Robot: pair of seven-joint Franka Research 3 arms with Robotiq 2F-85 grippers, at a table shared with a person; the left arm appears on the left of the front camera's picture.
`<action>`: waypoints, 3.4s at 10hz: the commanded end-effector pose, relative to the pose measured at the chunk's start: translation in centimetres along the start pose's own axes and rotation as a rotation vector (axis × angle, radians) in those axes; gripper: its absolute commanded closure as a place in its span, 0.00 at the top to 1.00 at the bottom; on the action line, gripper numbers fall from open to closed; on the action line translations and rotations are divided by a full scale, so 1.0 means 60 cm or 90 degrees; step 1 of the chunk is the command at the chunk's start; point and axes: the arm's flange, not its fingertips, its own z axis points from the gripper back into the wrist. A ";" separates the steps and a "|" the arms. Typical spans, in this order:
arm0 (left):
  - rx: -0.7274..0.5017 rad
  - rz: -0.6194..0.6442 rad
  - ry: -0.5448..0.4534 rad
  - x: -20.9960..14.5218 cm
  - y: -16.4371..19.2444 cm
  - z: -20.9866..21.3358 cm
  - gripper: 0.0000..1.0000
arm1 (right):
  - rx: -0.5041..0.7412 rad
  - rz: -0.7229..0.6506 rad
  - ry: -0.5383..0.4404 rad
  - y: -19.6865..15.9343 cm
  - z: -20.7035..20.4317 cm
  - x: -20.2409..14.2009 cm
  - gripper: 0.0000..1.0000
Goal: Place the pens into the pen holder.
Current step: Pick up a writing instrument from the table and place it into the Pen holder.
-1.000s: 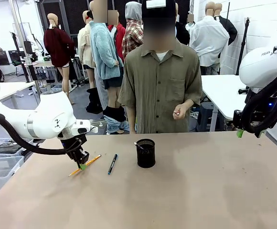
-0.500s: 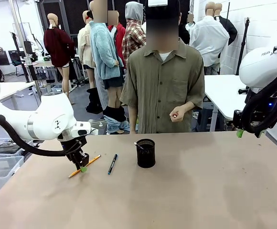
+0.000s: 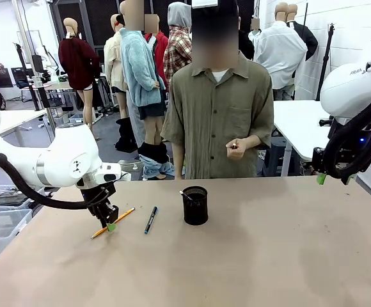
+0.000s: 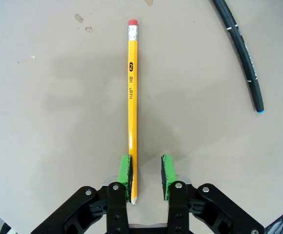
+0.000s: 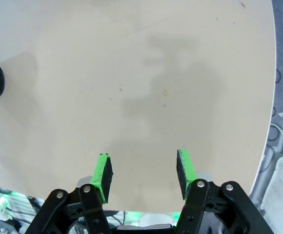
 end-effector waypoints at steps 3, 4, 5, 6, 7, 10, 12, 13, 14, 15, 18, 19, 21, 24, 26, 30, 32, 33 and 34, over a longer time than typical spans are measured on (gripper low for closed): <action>-0.005 -0.017 0.048 -0.003 0.018 -0.020 0.34 | -0.018 -0.012 0.000 0.004 -0.004 -0.008 0.67; -0.004 -0.019 0.049 -0.003 0.019 -0.020 0.34 | -0.018 -0.012 0.000 0.004 -0.004 -0.008 0.67; -0.002 -0.018 0.051 -0.002 0.019 -0.022 0.34 | -0.018 -0.012 0.000 0.004 -0.004 -0.008 0.67; 0.003 -0.019 0.052 -0.003 0.019 -0.023 0.25 | -0.018 -0.012 0.000 0.004 -0.004 -0.008 0.67; 0.008 -0.017 0.058 -0.004 0.021 -0.026 0.06 | -0.018 -0.012 0.000 0.004 -0.004 -0.008 0.67; 0.013 -0.009 0.067 -0.006 0.022 -0.026 0.00 | -0.018 -0.012 0.000 0.004 -0.004 -0.008 0.67; 0.004 -0.036 0.050 -0.012 0.002 -0.008 0.00 | -0.018 -0.012 0.000 0.004 -0.004 -0.008 0.67; -0.005 -0.057 0.029 -0.018 -0.012 0.008 0.00 | -0.018 -0.012 0.000 0.004 -0.004 -0.008 0.67; -0.012 -0.086 0.009 -0.025 -0.026 0.028 0.00 | -0.018 -0.012 0.000 0.004 -0.004 -0.008 0.67; -0.031 -0.108 -0.010 -0.032 -0.032 0.044 0.00 | -0.018 -0.012 0.000 0.004 -0.004 -0.008 0.67; -0.035 -0.103 -0.039 -0.064 -0.017 0.075 0.00 | -0.018 -0.012 0.000 0.004 -0.004 -0.008 0.67; -0.031 -0.097 -0.033 -0.075 -0.012 0.076 0.00 | -0.018 -0.012 0.000 0.004 -0.004 -0.008 0.67; -0.027 -0.088 -0.033 -0.100 -0.011 0.087 0.00 | -0.018 -0.012 0.000 0.004 -0.004 -0.008 0.67; -0.040 -0.083 -0.028 -0.151 -0.011 0.115 0.00 | -0.018 -0.012 0.000 0.004 -0.004 -0.008 0.67; -0.071 -0.085 -0.035 -0.185 0.005 0.131 0.00 | -0.018 -0.012 0.000 0.004 -0.004 -0.008 0.67; -0.203 -0.144 -0.088 -0.204 0.021 0.154 0.00 | -0.018 -0.012 0.000 0.004 -0.004 -0.008 0.67; -0.239 -0.169 -0.119 -0.204 0.038 0.165 0.00 | -0.018 -0.012 0.000 0.004 -0.004 -0.008 0.67; -0.243 -0.175 -0.128 -0.202 0.043 0.167 0.00 | -0.018 -0.012 0.000 0.004 -0.004 -0.008 0.67; -0.252 -0.195 -0.132 -0.202 0.046 0.167 0.00 | -0.018 -0.012 0.000 0.004 -0.004 -0.008 0.67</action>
